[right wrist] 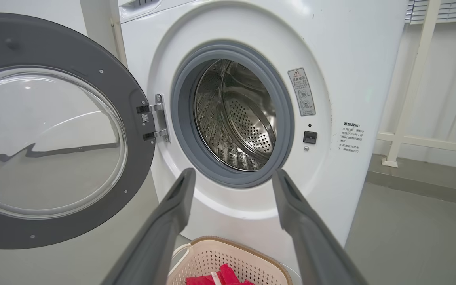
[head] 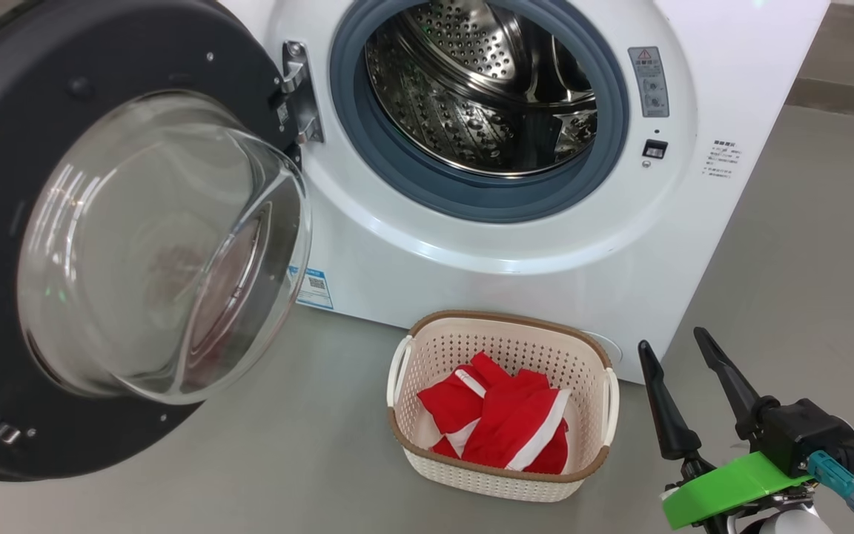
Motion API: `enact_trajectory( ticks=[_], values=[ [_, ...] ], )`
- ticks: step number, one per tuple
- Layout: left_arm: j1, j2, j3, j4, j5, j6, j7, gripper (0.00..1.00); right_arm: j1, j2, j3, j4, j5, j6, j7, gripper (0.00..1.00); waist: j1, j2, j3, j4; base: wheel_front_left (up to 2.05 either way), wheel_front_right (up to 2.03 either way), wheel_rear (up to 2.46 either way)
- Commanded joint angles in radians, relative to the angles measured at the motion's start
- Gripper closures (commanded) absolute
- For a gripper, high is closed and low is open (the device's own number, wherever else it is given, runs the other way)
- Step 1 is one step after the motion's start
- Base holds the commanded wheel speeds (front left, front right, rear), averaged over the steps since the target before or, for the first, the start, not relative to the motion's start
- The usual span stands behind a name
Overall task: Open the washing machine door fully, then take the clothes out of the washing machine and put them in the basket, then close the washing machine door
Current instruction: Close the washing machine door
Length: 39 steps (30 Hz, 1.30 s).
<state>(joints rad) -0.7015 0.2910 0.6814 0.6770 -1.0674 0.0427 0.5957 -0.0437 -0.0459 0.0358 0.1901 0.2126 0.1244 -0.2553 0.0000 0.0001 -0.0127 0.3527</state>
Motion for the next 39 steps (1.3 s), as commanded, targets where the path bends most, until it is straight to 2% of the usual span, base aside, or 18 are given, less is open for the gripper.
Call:
enact_trajectory(
  ticks=[1,9,18,25,31,39],
  values=[
    [0.033,0.012,-0.008,-0.023,-0.003,-0.004,0.028,1.0,-0.008,-0.004,0.019,-0.025,0.002,0.006,-0.006,0.0,0.0,-0.0001,-0.004,0.003,0.0,0.0,0.0],
    [0.112,-0.051,-0.045,-0.134,-0.007,-0.009,0.099,1.0,0.001,-0.004,0.025,-0.017,0.013,0.006,-0.006,0.0,0.0,-0.0001,-0.019,0.007,0.0,0.0,0.0],
    [0.193,-0.152,-0.061,-0.298,-0.026,0.026,0.135,1.0,0.003,-0.004,0.028,-0.02,0.022,0.006,-0.006,0.0,0.0,-0.0001,-0.021,-0.002,0.0,0.0,0.0],
    [0.239,-0.206,-0.066,-0.426,-0.069,0.059,0.169,1.0,0.004,-0.004,0.025,-0.022,0.021,0.006,-0.006,0.0,0.0,-0.0001,-0.015,-0.013,0.0,0.0,0.0],
    [0.288,-0.233,-0.106,-0.527,-0.105,0.09,0.187,1.0,0.001,-0.004,0.025,-0.022,0.022,0.006,-0.006,0.0,0.0,-0.0001,-0.01,-0.026,0.0,0.0,0.0],
    [0.339,-0.24,-0.171,-0.606,-0.159,0.121,0.18,1.0,-0.005,-0.004,0.022,-0.022,0.021,0.006,-0.006,0.0,0.0,-0.0001,-0.002,-0.046,0.0,0.0,0.0]
  ],
)
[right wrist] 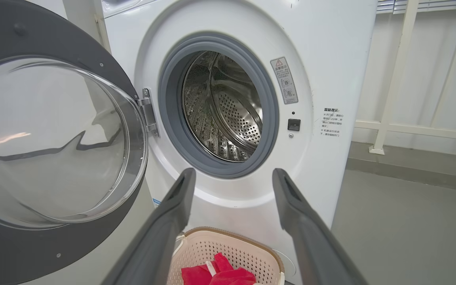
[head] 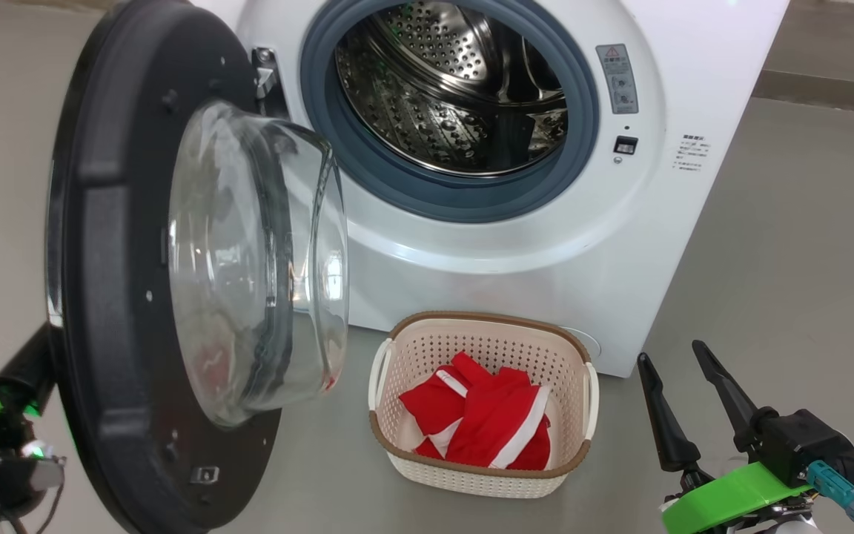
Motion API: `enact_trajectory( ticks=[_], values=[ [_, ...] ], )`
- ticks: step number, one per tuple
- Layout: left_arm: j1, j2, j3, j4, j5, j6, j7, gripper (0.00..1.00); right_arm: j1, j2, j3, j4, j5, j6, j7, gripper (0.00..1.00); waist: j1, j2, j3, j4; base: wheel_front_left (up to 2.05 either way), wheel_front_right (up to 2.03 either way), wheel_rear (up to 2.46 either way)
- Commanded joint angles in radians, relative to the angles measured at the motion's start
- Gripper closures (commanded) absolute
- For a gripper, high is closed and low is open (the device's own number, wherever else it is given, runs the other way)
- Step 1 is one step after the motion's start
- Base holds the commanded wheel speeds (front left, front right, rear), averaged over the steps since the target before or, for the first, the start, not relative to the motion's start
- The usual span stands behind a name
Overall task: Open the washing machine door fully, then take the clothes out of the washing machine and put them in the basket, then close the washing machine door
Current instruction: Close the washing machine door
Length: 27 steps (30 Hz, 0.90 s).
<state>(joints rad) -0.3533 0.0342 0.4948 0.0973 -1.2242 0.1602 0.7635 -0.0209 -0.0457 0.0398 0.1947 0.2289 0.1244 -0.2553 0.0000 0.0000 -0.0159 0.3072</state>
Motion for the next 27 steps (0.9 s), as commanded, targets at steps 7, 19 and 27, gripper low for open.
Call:
enact_trajectory(
  ticks=[7,19,27],
  values=[
    [0.059,0.016,-0.06,-0.073,-0.081,0.011,-0.05,1.0,-0.036,-0.004,0.024,-0.024,0.014,0.006,-0.006,0.0,0.0,0.0,0.003,-0.032,0.0,0.0,0.0],
    [0.151,0.016,-0.159,-0.161,-0.188,0.03,-0.128,1.0,-0.034,-0.004,0.019,-0.025,0.02,0.006,-0.006,0.0,0.0,0.0,0.002,-0.083,0.0,0.0,0.0],
    [0.174,0.016,-0.196,-0.186,-0.224,0.036,-0.153,1.0,-0.036,-0.004,0.016,-0.026,0.016,0.006,-0.006,0.0,0.0,0.0,0.008,-0.1,0.0,0.0,0.0]
  ],
)
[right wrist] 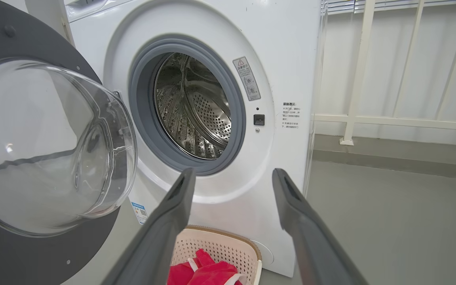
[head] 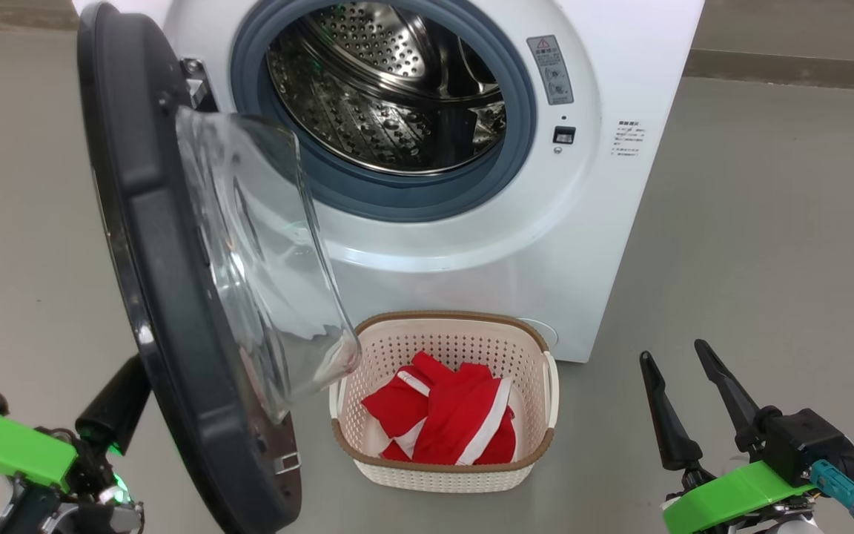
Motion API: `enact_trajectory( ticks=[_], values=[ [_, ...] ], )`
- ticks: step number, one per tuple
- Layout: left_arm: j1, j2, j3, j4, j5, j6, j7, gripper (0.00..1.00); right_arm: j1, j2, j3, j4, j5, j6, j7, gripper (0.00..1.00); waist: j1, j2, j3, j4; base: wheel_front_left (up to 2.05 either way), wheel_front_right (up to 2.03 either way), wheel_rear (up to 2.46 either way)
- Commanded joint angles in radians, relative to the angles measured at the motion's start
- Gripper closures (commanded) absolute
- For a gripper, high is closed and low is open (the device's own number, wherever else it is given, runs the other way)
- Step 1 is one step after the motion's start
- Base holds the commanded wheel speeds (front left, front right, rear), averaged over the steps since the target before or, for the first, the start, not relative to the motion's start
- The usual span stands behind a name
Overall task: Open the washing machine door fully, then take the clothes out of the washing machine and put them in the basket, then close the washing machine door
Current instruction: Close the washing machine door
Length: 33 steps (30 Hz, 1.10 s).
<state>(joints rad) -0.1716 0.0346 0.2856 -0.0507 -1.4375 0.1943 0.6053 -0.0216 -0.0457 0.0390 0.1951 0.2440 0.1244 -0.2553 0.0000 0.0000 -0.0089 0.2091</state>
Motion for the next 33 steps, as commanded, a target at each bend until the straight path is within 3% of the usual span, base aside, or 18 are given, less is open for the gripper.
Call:
enact_trajectory(
  ticks=[1,8,12,13,14,15,16,23,29,33],
  values=[
    [-0.006,0.016,0.011,-0.04,-0.014,0.002,0.003,1.0,-0.036,-0.004,0.017,-0.027,0.001,0.006,-0.006,0.0,0.0,0.0,0.002,-0.003,0.0,0.0,0.0],
    [-0.004,0.016,-0.006,-0.045,-0.039,-0.002,-0.009,1.0,-0.04,-0.004,0.016,-0.028,0.002,0.006,-0.006,0.0,0.0,0.0,0.011,-0.007,0.0,0.0,0.0],
    [-0.006,0.017,-0.013,-0.042,-0.021,-0.032,-0.024,1.0,-0.044,-0.004,0.014,-0.028,0.001,0.006,-0.006,0.0,0.0,0.0,0.017,-0.006,0.0,0.0,0.0],
    [-0.007,0.018,-0.014,-0.041,-0.011,-0.041,-0.034,0.67,-0.044,-0.004,0.013,-0.028,0.001,0.006,-0.006,0.0,0.0,0.0,0.018,-0.005,0.0,0.0,0.0],
    [-0.007,0.022,-0.016,-0.041,0.007,-0.053,-0.048,0.54,-0.045,-0.004,0.013,-0.028,0.0,0.006,-0.006,0.0,0.0,0.0,0.02,-0.005,0.0,0.0,0.0],
    [-0.006,0.029,-0.017,-0.039,0.032,-0.069,-0.067,0.0,-0.046,-0.004,0.013,-0.027,0.0,0.006,-0.006,0.0,0.0,0.0,0.021,-0.005,0.0,0.0,0.0],
    [-0.006,0.029,-0.017,-0.039,0.032,-0.069,-0.067,0.0,-0.046,-0.004,0.013,-0.027,0.0,0.006,-0.006,0.0,0.0,0.0,0.021,-0.005,0.0,0.0,0.0],
    [-0.001,0.095,-0.057,-0.012,0.253,-0.189,-0.211,0.0,-0.05,-0.004,0.014,-0.022,0.002,0.006,-0.006,0.0,0.0,0.0,0.023,-0.005,0.0,0.0,0.0],
    [0.021,0.186,-0.137,0.02,0.58,-0.264,-0.411,0.0,-0.047,-0.004,0.016,-0.019,0.007,0.006,-0.006,0.0,0.0,0.0,0.016,-0.007,0.0,0.0,0.0],
    [0.047,0.247,-0.2,0.055,0.814,-0.268,-0.552,0.0,-0.043,-0.004,0.018,-0.016,0.015,0.006,-0.006,0.0,0.0,0.0,0.006,-0.009,0.0,0.0,0.0]
  ],
)
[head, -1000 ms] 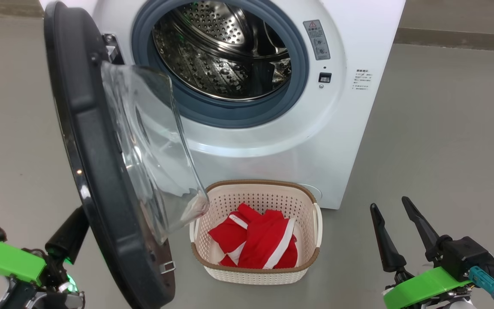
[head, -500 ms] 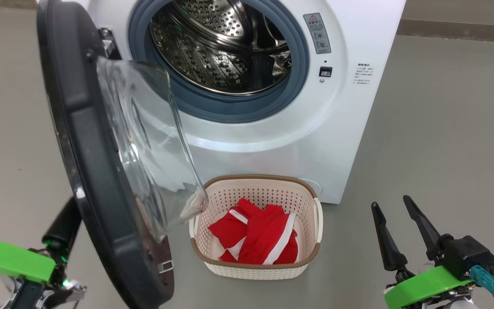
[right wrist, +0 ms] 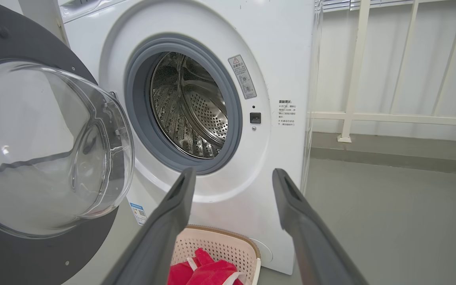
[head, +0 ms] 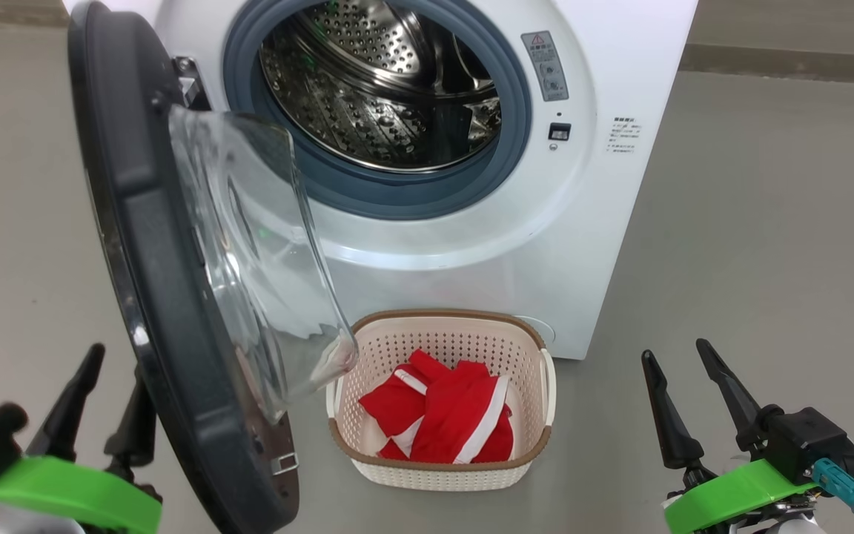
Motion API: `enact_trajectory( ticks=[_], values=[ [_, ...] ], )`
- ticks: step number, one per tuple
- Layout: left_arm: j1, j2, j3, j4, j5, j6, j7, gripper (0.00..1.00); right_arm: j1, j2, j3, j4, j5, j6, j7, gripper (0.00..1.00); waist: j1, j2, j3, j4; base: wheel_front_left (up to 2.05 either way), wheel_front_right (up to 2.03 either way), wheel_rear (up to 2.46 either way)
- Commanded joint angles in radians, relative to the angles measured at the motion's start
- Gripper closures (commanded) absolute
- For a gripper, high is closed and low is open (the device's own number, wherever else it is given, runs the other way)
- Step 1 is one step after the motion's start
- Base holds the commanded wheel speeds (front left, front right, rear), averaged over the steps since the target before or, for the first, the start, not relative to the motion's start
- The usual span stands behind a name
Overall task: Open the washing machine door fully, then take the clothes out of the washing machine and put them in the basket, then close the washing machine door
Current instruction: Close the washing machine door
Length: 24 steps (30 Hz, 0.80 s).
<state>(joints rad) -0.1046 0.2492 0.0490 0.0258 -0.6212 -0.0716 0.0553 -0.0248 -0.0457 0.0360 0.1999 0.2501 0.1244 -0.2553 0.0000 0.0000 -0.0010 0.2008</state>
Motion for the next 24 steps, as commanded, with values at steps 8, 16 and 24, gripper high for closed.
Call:
enact_trajectory(
  ticks=[8,16,24],
  values=[
    [0.021,0.042,-0.016,0.06,0.202,0.035,-0.228,0.0,-0.031,-0.004,0.027,-0.018,0.024,0.006,-0.006,0.0,0.0,0.0,-0.019,-0.007,0.0,0.0,0.0],
    [0.066,0.028,0.001,0.118,0.248,0.068,-0.301,0.0,-0.026,-0.004,0.027,-0.021,0.029,0.006,-0.006,0.0,0.0,0.0,-0.023,-0.011,0.0,0.0,0.0],
    [0.075,-0.011,0.024,0.151,0.269,0.073,-0.316,0.0,-0.026,-0.004,0.029,-0.019,0.032,0.006,-0.006,0.0,0.0,0.0,-0.018,-0.008,0.0,0.0,0.0]
  ],
)
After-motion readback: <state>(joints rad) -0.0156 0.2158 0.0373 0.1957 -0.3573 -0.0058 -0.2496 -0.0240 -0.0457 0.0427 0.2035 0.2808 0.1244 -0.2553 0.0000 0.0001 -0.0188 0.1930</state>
